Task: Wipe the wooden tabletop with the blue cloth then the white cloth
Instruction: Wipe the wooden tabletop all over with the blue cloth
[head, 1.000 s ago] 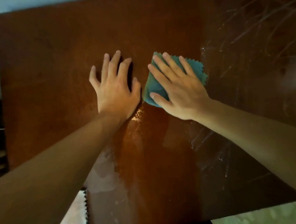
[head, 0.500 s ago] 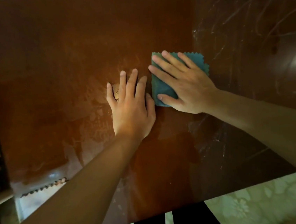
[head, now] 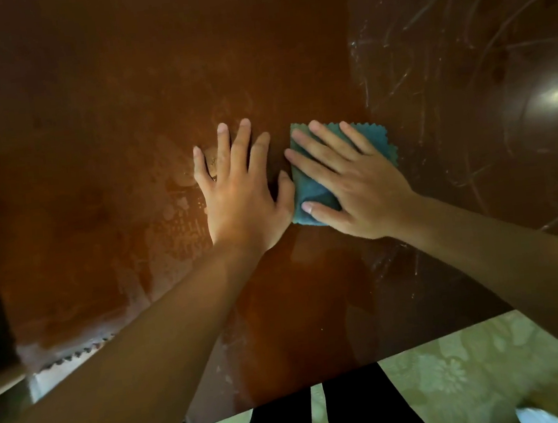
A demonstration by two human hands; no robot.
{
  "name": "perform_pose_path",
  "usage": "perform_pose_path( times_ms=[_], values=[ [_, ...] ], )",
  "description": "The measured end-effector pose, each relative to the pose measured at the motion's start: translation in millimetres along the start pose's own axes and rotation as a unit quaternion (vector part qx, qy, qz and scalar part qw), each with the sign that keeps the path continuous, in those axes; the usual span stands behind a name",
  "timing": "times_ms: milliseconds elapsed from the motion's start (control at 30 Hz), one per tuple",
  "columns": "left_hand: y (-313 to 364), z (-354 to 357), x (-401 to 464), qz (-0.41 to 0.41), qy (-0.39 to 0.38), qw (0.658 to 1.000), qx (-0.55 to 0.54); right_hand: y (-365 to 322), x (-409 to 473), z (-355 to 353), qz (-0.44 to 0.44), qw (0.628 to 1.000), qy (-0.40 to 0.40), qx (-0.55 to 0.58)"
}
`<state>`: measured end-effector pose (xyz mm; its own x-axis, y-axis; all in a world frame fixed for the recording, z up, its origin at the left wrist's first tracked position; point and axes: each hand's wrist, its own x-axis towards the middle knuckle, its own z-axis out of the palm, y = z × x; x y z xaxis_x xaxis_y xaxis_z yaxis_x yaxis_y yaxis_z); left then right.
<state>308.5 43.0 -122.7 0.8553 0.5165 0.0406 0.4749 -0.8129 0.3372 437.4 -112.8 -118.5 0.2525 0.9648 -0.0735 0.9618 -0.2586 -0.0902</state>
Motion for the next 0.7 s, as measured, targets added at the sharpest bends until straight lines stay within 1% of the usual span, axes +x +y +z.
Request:
perform_pose_path(
  times_ms=[100, 167, 333, 400, 467, 600, 700],
  values=[
    [1.1, -0.7, -0.1, 0.000, 0.002, 1.000, -0.013, 6.8, 8.0, -3.8, 0.010, 1.000, -0.006, -0.006],
    [0.8, -1.1, -0.5, -0.002, 0.001, 1.000, -0.018, -0.8, 6.7, -4.8, 0.030, 1.000, -0.003, -0.003],
    [-0.5, -1.3, -1.2, 0.003, 0.011, 1.000, -0.027, -52.9, -39.0, 8.1, 0.102, 0.994, 0.011, 0.026],
    [-0.1, -1.1, -1.2, 0.005, 0.012, 1.000, -0.027, -70.9, -54.9, 13.0, 0.116, 0.992, 0.018, 0.036],
    [-0.3, -0.6, -0.9, 0.005, 0.013, 1.000, -0.025, -73.4, -60.1, 14.9, 0.105, 0.994, 0.019, 0.034],
    [-1.0, -0.5, -1.2, 0.018, 0.001, 1.000, -0.013, -50.2, -54.1, 11.8, 0.032, 0.999, -0.010, 0.023],
    [0.5, -0.7, -2.9, 0.040, -0.002, 0.999, 0.005, -41.0, -48.3, 8.7, 0.032, 0.999, -0.017, 0.009]
  ],
)
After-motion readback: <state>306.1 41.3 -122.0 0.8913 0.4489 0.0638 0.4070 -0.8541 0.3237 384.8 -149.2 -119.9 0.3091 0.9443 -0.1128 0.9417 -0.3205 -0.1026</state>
